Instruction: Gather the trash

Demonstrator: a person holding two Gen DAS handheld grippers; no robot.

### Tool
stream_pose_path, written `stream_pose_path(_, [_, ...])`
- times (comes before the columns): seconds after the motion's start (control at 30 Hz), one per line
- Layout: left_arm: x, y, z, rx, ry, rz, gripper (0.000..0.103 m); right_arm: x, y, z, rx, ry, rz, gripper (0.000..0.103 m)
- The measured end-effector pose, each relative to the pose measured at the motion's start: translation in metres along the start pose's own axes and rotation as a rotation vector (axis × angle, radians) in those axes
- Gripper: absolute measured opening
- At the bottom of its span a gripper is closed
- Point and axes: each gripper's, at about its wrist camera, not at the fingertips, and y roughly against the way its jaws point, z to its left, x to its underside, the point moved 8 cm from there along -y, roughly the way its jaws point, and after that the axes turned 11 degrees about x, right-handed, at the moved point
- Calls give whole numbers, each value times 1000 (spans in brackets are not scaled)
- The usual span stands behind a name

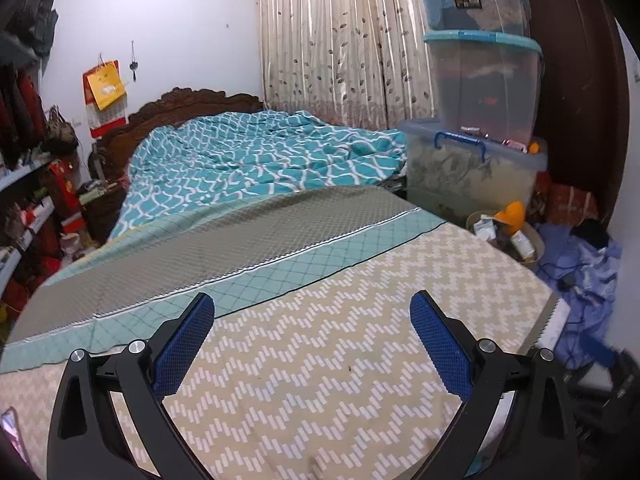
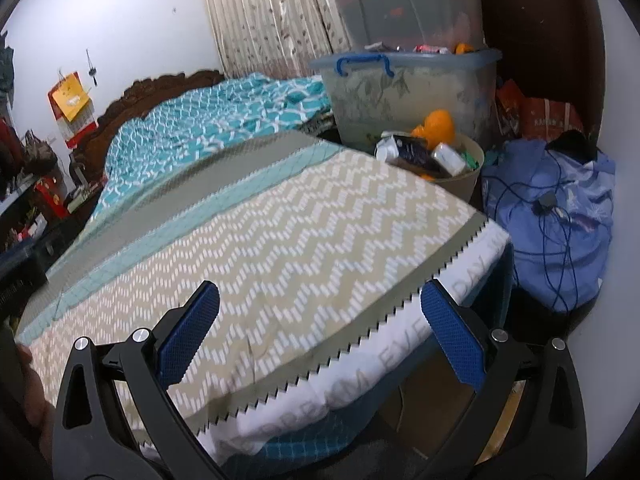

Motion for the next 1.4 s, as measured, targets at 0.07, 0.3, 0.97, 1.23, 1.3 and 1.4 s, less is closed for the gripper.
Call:
stream_pose_path(0.07, [0,0,0,20,6,-2,94,2,3,0,-2,-1,-4,100])
stream_pose_path(0.3, [-1,2,-3,36,10,-26,94,4,-5,-5,-12,-32,40,100])
stream_pose_path(0.97, [-5,2,-9,-51,-8,-44,94,-24,0,-6,-59,-110,-103,100])
stream_pose_path(1.23, [-3,-1,-12,-53,-9,-37,94,-21,-1,-5,-61,-105,-101,100])
stream_pose_path(1.3, [-3,-2,-13,-56,-12,-36,94,-21,-1,-4,-61,-103,-102,100])
stream_pose_path(1.4, [-3,-1,-14,-59,-19,-40,94,-20,-1,-3,-63,-100,-99,100])
